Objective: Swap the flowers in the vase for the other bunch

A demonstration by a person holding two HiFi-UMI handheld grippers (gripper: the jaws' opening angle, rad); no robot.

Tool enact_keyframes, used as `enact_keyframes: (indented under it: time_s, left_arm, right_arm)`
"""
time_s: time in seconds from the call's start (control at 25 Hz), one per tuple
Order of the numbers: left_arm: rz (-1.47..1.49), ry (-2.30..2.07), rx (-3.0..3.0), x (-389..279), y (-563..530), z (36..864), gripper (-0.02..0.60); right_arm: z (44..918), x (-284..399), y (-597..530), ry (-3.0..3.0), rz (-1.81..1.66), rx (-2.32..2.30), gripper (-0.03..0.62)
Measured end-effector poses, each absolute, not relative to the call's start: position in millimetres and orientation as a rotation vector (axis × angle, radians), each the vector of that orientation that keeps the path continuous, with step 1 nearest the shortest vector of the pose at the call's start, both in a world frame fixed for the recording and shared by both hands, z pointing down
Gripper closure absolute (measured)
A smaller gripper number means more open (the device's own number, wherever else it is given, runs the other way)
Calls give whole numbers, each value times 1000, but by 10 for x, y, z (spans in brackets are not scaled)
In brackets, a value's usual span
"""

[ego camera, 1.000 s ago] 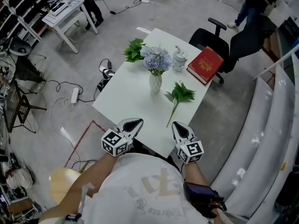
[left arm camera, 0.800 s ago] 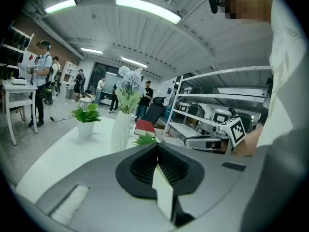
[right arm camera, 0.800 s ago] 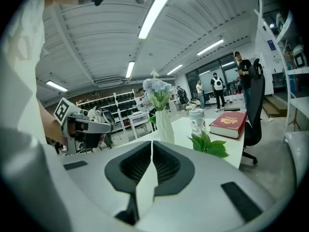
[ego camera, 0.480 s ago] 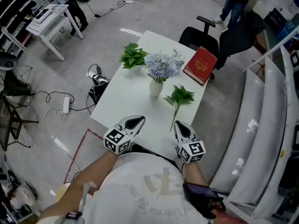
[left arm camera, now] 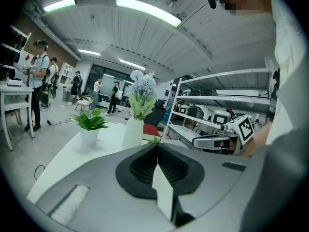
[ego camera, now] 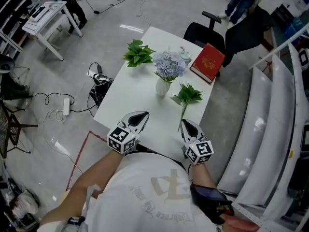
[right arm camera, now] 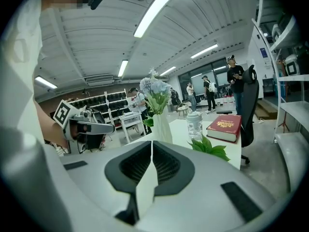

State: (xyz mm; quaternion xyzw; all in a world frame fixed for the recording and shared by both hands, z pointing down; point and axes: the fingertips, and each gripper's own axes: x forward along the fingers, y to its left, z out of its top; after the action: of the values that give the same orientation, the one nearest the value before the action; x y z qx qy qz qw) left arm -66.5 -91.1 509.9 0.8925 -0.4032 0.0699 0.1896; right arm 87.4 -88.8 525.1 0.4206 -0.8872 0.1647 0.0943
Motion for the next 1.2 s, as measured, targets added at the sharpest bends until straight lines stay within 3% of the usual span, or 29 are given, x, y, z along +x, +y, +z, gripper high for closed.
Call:
enact_keyframes:
  time_s: [1.2]
  left_arm:
    - [229,-1301,2479,-458,-1370,4991,572]
  right_arm:
    - [5286,1029,-1317,-2707,499,1106,583]
